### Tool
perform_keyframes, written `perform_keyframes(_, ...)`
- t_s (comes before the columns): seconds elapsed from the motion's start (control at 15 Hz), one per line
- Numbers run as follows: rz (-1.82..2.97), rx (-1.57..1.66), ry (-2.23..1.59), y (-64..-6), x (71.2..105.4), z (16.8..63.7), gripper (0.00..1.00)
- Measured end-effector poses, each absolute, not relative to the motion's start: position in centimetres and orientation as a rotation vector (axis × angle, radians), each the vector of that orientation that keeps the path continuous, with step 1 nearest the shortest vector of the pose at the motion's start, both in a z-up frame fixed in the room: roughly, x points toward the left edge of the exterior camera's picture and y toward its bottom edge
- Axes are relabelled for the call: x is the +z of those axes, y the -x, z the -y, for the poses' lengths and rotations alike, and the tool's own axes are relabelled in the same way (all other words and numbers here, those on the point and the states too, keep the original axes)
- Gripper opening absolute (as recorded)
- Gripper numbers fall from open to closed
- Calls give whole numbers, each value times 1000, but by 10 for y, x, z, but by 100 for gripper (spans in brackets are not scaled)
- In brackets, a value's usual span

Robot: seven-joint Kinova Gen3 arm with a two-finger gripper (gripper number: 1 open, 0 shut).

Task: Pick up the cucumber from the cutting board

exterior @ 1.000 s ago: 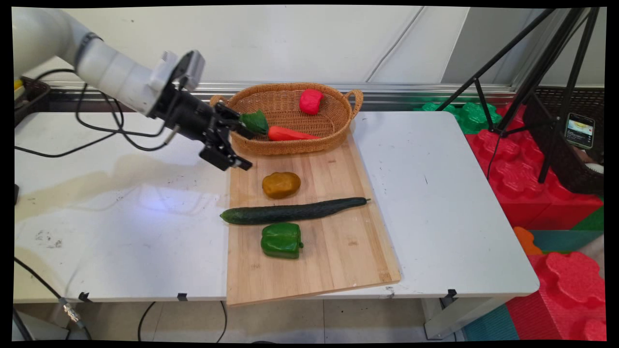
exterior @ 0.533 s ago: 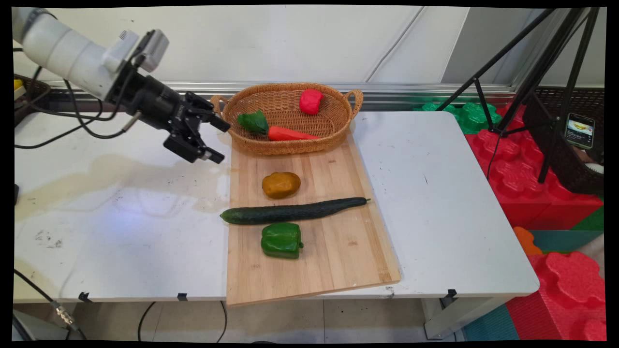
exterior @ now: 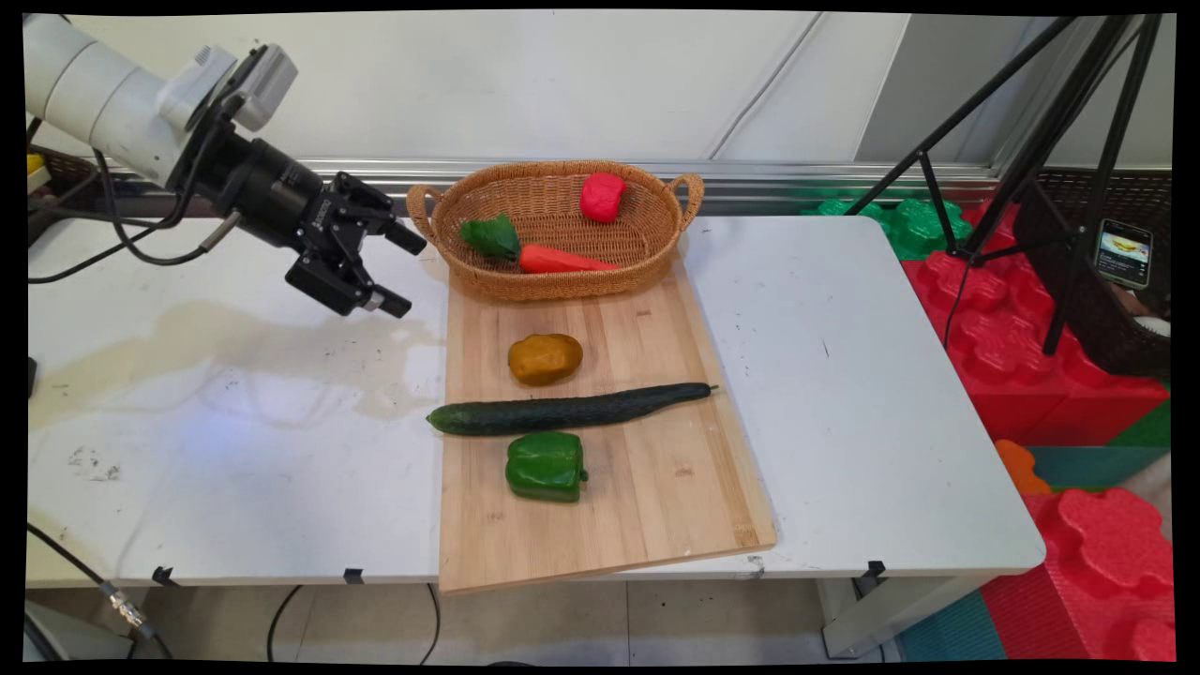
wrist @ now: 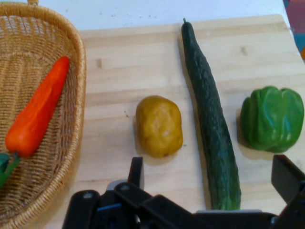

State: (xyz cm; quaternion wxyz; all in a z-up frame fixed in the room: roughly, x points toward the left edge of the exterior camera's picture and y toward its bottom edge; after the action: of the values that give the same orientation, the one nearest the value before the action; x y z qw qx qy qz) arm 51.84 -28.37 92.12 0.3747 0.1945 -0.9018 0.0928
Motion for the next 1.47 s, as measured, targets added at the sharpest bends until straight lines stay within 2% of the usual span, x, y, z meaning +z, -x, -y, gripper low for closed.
perform_keyframes(0.67,2425,213,-430,-495,861,270,100)
perform_keyframes(1.47,2480,192,-420,-439,786,275,100)
